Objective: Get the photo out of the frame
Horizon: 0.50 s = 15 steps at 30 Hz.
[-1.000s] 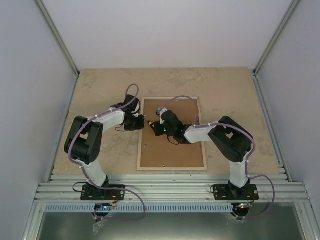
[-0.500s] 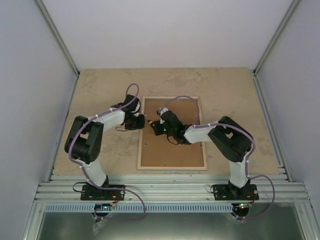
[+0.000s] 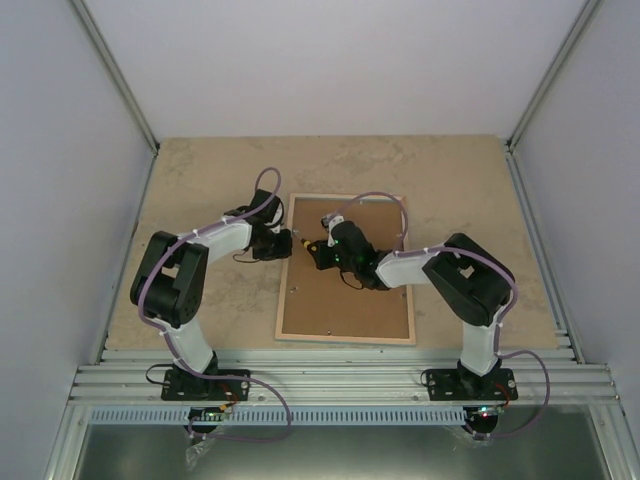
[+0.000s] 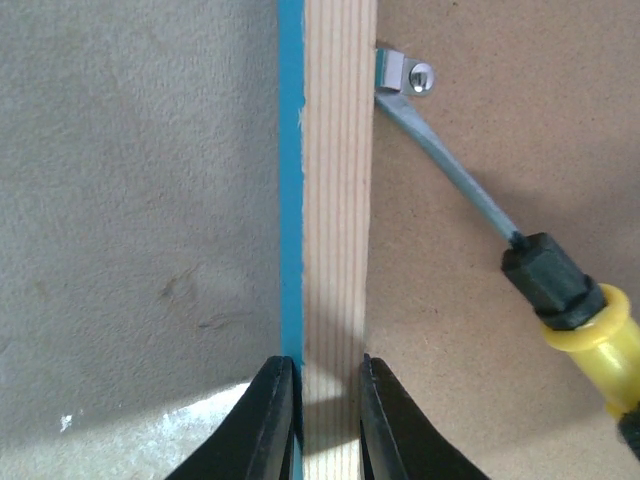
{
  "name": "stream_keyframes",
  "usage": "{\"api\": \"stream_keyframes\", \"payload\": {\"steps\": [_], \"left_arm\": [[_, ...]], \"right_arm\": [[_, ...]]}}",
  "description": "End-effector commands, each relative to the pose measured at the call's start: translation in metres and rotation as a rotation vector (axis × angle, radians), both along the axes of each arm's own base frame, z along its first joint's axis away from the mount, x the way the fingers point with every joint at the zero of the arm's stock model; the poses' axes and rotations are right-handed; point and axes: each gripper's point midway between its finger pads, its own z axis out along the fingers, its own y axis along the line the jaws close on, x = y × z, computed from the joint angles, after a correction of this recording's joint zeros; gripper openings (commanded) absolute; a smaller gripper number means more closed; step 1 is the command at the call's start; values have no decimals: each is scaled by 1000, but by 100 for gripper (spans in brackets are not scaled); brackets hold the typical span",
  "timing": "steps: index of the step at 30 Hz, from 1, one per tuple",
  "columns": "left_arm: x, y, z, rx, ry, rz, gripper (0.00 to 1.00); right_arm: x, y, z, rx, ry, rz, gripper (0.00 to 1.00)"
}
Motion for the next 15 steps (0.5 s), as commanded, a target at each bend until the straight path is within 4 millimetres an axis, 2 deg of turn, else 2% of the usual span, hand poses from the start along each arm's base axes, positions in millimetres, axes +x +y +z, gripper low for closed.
{"api": "stream_keyframes", "payload": {"steps": [1, 9, 15], "left_arm": [[-18, -2, -11, -18, 91, -1, 0], [-17, 0, -10, -7, 87, 6, 0], [-17, 0, -9, -11, 84, 6, 0]], "right_arm": [[30, -16, 54, 93, -151, -109, 1], [35, -38, 55, 66, -164, -140, 1], [25, -19, 54, 57, -171, -38, 0]]}}
